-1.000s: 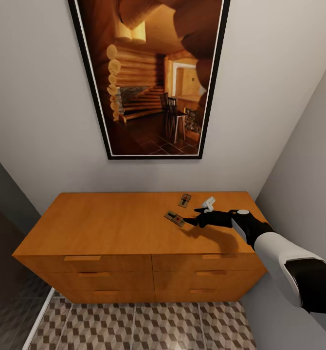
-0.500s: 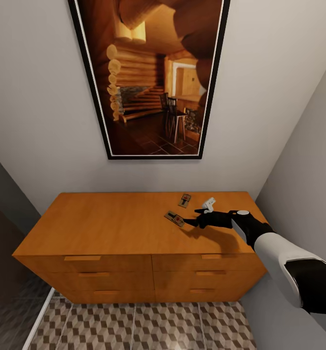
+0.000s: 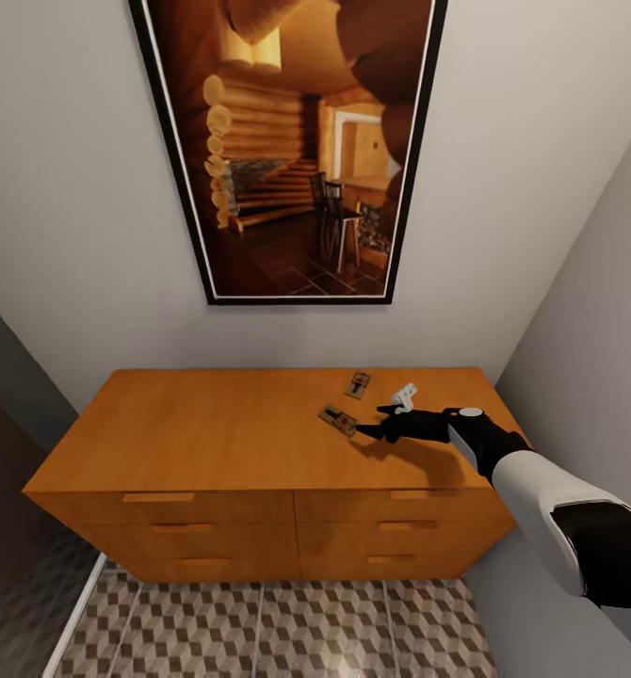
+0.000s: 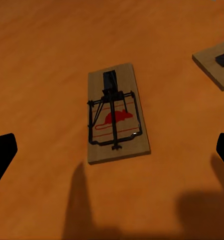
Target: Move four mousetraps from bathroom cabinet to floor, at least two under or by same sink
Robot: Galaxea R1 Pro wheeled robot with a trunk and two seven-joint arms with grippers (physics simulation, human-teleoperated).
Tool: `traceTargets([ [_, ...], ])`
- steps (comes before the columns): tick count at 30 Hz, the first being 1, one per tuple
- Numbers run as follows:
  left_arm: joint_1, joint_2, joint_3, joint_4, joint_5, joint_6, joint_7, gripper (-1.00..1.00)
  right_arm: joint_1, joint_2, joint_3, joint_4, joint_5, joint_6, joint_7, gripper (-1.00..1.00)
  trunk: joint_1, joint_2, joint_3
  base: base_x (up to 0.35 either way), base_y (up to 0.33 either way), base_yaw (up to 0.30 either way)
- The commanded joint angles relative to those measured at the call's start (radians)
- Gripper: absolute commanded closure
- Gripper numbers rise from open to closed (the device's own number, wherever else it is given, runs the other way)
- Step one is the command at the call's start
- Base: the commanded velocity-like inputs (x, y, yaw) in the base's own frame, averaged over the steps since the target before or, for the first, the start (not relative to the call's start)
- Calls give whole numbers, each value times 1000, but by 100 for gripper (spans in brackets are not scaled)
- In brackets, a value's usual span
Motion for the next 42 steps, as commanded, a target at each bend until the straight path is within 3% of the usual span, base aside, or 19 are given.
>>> traceTargets([
  [1, -1, -1, -7, 3, 10, -5, -6, -100, -1, -1, 2, -1, 2, 0, 2, -100, 0, -2, -3, 0, 0, 0],
  [42, -1, -1, -7, 3, 10, -5, -7, -100, 8, -1, 2, -1, 4, -2, 1, -100, 0, -2, -10, 20, 17, 0],
])
